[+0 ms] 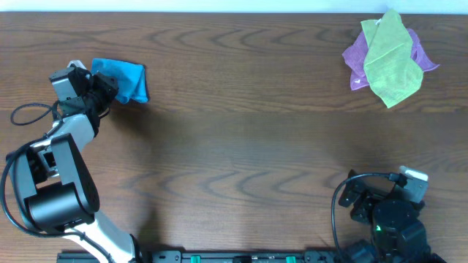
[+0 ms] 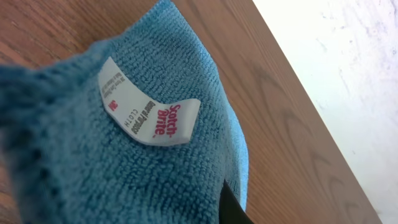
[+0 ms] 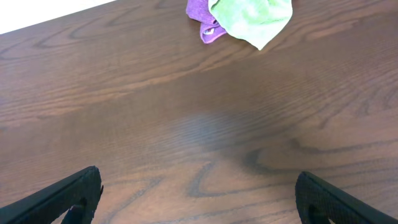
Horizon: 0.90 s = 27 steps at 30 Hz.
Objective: Fold the cloth
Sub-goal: 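Drag the blue cloth up and left toward the table's top edge, then release the blue cloth and lift the left gripper away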
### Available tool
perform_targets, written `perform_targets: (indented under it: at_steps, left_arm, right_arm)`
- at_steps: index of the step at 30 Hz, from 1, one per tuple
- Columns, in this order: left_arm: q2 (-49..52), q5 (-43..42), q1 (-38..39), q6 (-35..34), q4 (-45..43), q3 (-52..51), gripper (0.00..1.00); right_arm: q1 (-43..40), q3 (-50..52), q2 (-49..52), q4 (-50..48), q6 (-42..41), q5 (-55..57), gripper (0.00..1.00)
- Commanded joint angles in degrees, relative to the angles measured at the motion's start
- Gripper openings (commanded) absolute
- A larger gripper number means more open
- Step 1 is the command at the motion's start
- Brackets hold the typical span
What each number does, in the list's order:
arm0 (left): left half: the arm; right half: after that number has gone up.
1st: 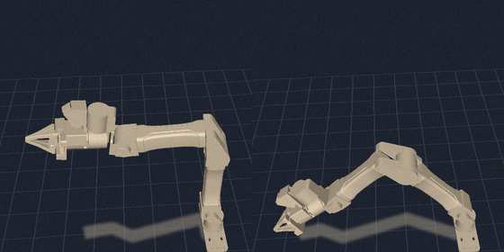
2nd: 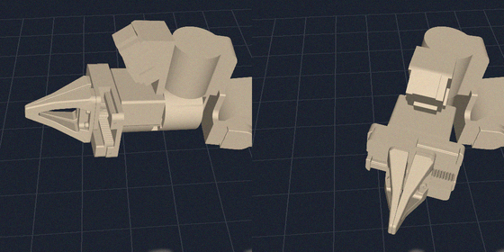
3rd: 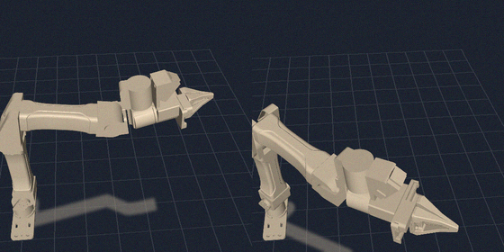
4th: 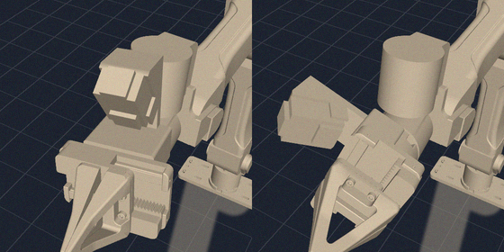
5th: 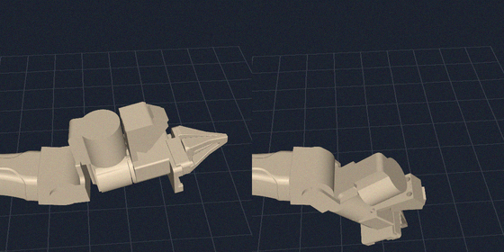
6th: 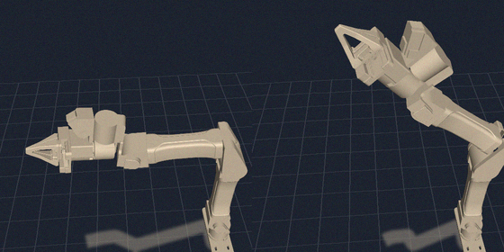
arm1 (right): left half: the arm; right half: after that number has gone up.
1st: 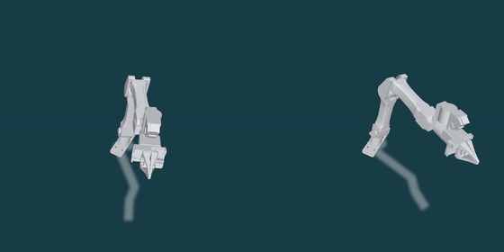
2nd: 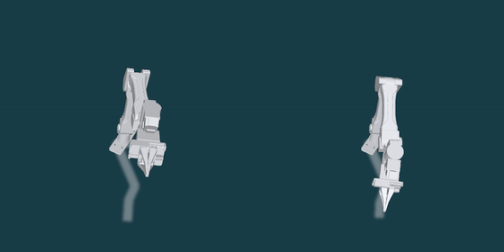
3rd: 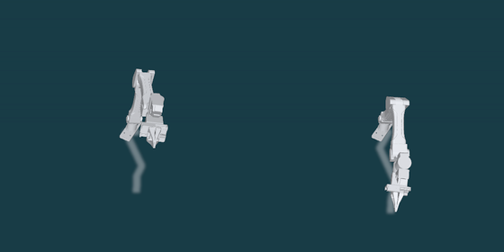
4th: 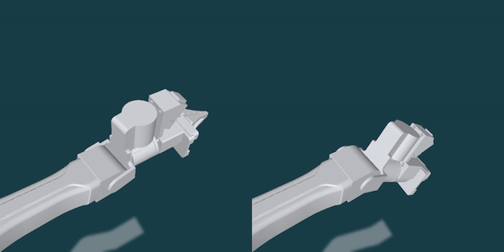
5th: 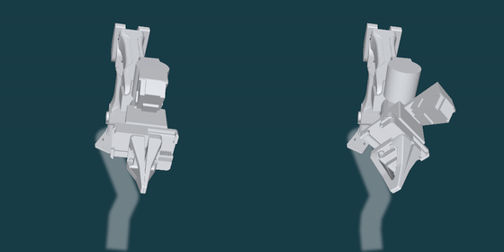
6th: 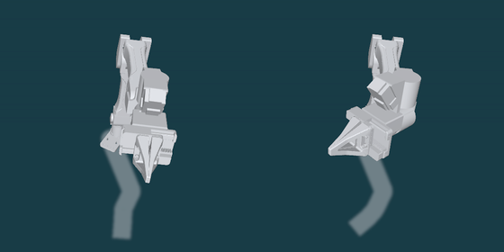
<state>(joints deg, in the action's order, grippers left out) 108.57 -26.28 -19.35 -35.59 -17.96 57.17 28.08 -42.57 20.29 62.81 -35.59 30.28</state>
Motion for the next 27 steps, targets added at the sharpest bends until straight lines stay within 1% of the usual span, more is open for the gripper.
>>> perform_targets:
  at_steps: [1, 3, 5, 6, 8, 9, 12, 16, 21, 27]
  left_arm:
    - [0.8, 1.5, -0.2, 1.4, -0.1, 1.1, 0.20]
    - [0.8, 1.6, -0.2, 1.4, -0.1, 1.1, 0.39]
    - [0.8, 1.7, -0.3, 1.3, -0.1, 1.1, 0.66]
    - [0.8, 1.7, -0.3, 1.3, -0.1, 1.1, 0.76]
    - [0.8, 1.6, -0.6, 1.3, -0.1, 1.1, 0.88]
    - [0.8, 1.6, -0.9, 1.3, -0.1, 1.1, 0.91]
    - [0.8, 0.6, -2.1, 1.3, 0.0, 1.1, 0.98]
    - [0.8, -2.5, -3.9, 1.3, 0.1, 1.1, 0.95]
    - [0.8, -7.7, -6.2, 1.3, 0.9, 1.1, 0.95]
    - [0.0, -8.6, -8.5, 2.2, 6.0, 1.1, 0.95]
  right_arm:
    - [0.0, 0.2, -0.2, 0.0, -0.8, 0.8, 0.99]
    - [0.0, 0.2, -0.2, 0.0, -0.8, 0.8, 0.99]
    - [0.0, 0.2, -0.2, 0.0, -0.8, 0.8, 0.99]
    - [0.0, 0.2, -0.2, 0.0, -0.8, 0.8, 0.99]
    - [0.0, 0.2, -0.2, 0.0, -0.8, 0.8, 0.99]
    - [0.0, 0.2, -0.2, 0.0, -0.8, 0.8, 0.99]
    - [0.0, 0.2, -0.2, 0.0, -0.8, 0.8, 0.99]
    - [0.0, 0.2, -0.2, 0.0, -0.8, 0.8, 0.99]
    - [0.0, 0.2, -0.2, 0.0, -0.8, 0.8, 0.99]
    - [0.0, 0.2, -0.2, 0.0, -0.8, 0.8, 0.99]
